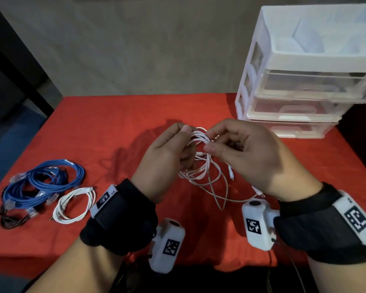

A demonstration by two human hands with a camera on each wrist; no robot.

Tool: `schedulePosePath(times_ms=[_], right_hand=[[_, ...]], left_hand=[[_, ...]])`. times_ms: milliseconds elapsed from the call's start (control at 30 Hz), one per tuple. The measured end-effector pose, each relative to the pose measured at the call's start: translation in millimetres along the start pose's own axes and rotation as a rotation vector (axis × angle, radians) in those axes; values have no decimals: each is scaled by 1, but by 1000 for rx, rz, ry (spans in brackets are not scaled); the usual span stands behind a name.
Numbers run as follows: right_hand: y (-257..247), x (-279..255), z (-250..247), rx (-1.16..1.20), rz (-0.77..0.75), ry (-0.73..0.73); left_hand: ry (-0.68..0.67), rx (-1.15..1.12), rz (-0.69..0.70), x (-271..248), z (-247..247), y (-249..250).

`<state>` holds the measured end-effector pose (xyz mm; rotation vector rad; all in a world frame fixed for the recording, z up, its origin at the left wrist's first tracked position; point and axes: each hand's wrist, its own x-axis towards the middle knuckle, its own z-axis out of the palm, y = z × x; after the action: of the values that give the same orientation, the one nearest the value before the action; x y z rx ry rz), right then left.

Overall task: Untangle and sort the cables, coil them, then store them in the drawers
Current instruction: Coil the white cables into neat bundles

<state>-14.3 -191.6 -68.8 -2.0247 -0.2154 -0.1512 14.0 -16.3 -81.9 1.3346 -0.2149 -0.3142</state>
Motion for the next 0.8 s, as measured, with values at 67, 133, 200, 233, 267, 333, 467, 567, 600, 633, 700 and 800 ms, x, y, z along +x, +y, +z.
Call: schedulePosePath(times_ms=[67,133,200,233,267,333,467,567,600,633,700,800], right_hand=[[1,0,-3,-34,-9,-18],[-1,1,-7,-62,-33,-17],[-1,2,-9,-102,-73,31],[-1,2,-9,-139,-99,74],[-1,3,-7,-169,-124,123],[-1,3,-2,-153,-154,207],[3,2,13,6,-122,254],[2,2,20,124,-91,243],[1,2,20,144,-88,236],[1,3,20,152,-92,213],[-1,3,20,187,-84,81],[-2,1,20,267,-51,-55]], left_hand=[[49,13,-6,0,1,-1],[122,67,16,-1,3,-3],[138,142,39,-2,6,-5],[116,180,49,-3,7,-6],[80,214,57,-4,8,-5],[-10,266,57,-8,10,-2],[-133,237,31,-13,11,4],[-104,196,35,-12,11,2],[-78,161,43,-12,12,2],[-46,115,52,-12,12,4],[12,57,65,-10,11,7],[31,59,70,-7,6,9]])
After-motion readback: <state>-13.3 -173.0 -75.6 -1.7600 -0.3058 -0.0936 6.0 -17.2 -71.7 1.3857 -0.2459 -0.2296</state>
